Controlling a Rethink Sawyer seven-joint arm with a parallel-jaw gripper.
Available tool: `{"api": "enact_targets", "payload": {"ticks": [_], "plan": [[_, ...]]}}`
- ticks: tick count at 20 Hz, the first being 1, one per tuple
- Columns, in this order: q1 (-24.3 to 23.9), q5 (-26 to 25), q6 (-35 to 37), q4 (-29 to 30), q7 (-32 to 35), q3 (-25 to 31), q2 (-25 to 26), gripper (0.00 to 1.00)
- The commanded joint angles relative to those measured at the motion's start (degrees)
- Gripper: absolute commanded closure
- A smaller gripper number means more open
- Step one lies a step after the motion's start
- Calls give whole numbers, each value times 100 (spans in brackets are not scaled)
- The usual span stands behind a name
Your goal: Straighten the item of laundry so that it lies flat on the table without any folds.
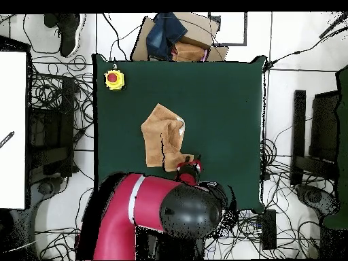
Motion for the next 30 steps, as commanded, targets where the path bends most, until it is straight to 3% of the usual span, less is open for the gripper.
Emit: {"api": "enact_targets", "payload": {"ticks": [1, 5, 8, 10, 15, 19, 24, 30], "plan": [[-71, 95, 505, -521, 812, 484, 15, 0], [-151, 5, 791, -400, 876, 620, -210, 0], [-238, -282, 1810, 226, 841, 866, -1253, 0], [-251, -292, 2256, 467, 785, 948, -1690, 0], [-253, -255, 2443, 491, 810, 1000, -1806, 0], [-421, -386, 2931, 658, 712, 1213, -2239, 0], [-524, -477, 2128, 302, 856, 1223, -1630, 0], [-430, -294, 1674, -83, 870, 1137, -1160, 0]]}}
